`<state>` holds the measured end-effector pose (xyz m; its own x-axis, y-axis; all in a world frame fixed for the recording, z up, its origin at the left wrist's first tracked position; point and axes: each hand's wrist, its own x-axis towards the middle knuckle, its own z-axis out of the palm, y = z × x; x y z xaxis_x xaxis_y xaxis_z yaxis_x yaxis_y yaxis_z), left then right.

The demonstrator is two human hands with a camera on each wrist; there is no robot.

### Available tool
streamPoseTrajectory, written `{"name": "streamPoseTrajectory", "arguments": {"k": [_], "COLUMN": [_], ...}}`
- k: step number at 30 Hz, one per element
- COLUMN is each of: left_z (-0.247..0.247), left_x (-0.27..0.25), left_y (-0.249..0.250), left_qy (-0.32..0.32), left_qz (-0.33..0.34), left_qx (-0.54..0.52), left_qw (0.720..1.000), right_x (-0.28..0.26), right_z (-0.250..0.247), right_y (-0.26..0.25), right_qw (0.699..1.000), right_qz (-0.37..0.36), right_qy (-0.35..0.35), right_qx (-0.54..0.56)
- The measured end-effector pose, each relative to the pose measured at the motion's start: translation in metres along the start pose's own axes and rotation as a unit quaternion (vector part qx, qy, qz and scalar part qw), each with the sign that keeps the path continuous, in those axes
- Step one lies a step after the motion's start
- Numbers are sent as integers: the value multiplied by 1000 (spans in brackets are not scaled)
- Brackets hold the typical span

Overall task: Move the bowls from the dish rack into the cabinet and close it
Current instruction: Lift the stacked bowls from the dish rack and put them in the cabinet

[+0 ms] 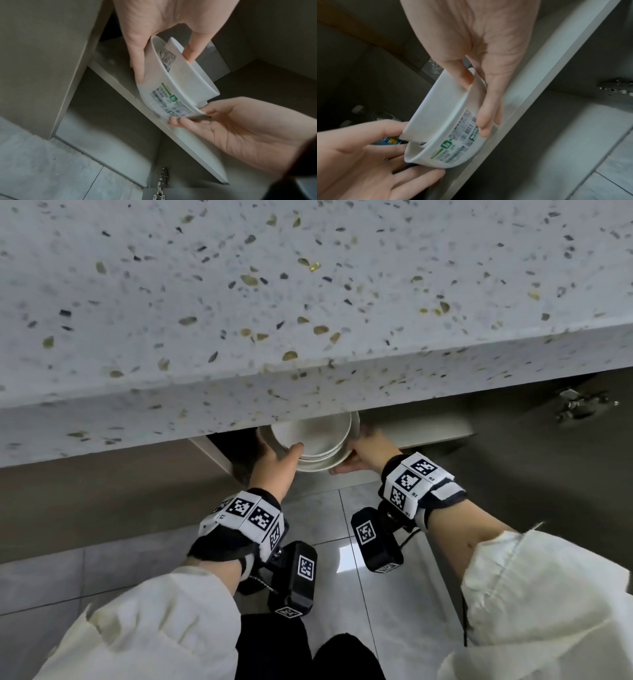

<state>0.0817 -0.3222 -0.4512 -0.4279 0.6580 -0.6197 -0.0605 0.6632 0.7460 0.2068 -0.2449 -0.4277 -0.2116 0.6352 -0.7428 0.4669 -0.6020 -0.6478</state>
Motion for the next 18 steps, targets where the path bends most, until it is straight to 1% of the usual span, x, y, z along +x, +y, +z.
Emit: {"name": "streamPoseTrajectory", "arguments": {"k": [3,5,7,8,10,12,14,16,18], "left_z": [-3,-6,-8,-9,-9,-8,-7,-7,-7], "left_x": [5,-3,-9,-10,-12,-15,-23,-36,-54], "left_y": [-1,8,17,19,22,24,24,25,30], "left_qy": [-2,-10,-11,-9,1,3,-7,-15,-26], "left_qz": [-12,-26,-33,-32,-19,3,14,9,4], "left_qx": [-1,2,9,13,14,1,2,19,45], "left_qw": [1000,1000,999,999,1000,1000,1000,1000,999], "right_x": [8,9,9,9,6,-1,-9,-24,-47], "right_z": [3,4,5,4,2,0,-2,-7,-15], "right_y": [-6,-8,-9,-9,-8,-8,-6,-2,1], "right_qw": [1000,996,991,989,979,969,975,986,994], "right_qz": [-10,-13,-8,-9,-9,-21,-16,6,18], "right_qy": [7,14,3,-1,-15,-36,-29,-24,-42], "right_qx": [29,89,136,146,204,243,219,163,103]}}
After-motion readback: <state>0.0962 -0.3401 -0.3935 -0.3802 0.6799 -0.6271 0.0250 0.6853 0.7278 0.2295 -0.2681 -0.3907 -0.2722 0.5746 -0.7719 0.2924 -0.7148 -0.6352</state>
